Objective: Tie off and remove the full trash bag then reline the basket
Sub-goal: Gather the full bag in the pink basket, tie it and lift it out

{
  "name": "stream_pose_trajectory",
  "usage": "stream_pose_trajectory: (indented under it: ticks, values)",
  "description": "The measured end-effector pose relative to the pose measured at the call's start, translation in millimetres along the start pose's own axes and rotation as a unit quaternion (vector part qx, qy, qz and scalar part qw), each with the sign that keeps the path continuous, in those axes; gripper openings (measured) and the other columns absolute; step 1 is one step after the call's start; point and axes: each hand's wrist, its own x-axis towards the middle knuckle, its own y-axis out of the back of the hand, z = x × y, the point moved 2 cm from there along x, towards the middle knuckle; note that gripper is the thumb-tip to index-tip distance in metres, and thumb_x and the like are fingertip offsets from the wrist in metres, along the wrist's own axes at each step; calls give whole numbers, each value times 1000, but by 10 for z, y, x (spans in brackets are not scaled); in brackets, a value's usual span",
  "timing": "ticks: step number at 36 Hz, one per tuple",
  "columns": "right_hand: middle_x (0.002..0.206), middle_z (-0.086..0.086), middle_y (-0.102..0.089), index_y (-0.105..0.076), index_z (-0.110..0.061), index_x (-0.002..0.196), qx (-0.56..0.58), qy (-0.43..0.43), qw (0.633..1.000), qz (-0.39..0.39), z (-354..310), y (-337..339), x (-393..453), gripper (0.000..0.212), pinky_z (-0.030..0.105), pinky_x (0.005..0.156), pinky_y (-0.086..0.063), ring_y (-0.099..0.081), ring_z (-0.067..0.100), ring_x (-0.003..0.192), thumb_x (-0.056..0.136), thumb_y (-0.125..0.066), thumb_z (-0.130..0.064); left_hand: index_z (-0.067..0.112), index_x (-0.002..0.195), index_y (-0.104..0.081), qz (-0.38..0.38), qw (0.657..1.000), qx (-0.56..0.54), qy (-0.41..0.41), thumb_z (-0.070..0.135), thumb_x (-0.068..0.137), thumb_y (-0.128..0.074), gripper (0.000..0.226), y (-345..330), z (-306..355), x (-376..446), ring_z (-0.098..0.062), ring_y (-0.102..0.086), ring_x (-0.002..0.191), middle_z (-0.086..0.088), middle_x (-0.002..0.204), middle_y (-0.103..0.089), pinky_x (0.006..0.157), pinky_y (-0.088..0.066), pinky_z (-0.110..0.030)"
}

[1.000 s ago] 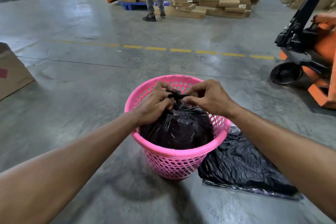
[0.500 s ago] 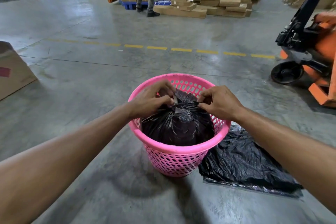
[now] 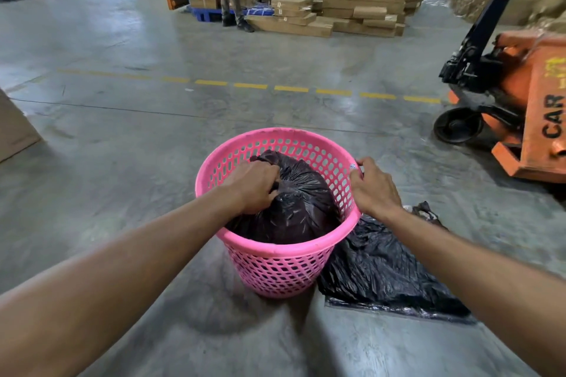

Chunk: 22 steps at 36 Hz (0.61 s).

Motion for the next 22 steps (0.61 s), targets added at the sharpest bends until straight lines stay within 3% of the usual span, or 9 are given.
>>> stream_pose_trajectory:
  ticks: [5,8,11,14,19,22]
  values:
    - [105,14,-70,-53,-16,122,3,0,1000,6,49,-22,24,29,34,63,-43,-57,27,75,103,-38,-32,8,106,-62,-62,992,104,-19,13,86,-60,21,-36,128,33,-37,-66,107,-14,112,-68,90,-51,-45]
    - [98,9,-65,-51,-14,123,2,4,1000,3,53,-20,17,30,31,57,-42,-58,26,75,104,-37,-32,6,105,-64,-51,994,96,-16,17,88,-59,21,55,165,65,-38,-65,106,-16,112,-68,91,-51,-46]
    - [107,15,-69,-52,-14,123,6,7,1000,8,66,-29,33,32,37,67,-50,-60,30,81,103,-36,-33,4,102,-61,36,999,0,1,30,87,-45,34,185,150,106,-41,-62,100,-19,106,-63,86,-50,-51]
    - [112,18,-69,-53,-14,121,0,8,1000,11,80,-25,42,32,39,72,-47,-57,32,85,101,-36,-33,6,99,-61,127,988,-86,26,37,82,-38,42,309,86,150,-40,-60,94,-18,101,-61,81,-51,-52]
    - [117,23,-69,-55,-14,126,-2,12,1000,1,59,21,56,36,41,76,-43,-63,41,103,101,-38,-33,7,102,-68,250,950,-159,97,26,90,-55,27,970,103,216,-36,-58,99,-17,101,-59,88,-46,-44]
    - [127,23,-66,-58,-12,132,19,33,999,20,-16,138,108,44,43,88,-48,-62,40,114,99,-40,-35,14,109,-67,311,929,-159,120,28,96,-60,21,1438,95,270,-22,-45,107,-7,108,-48,95,-39,-36]
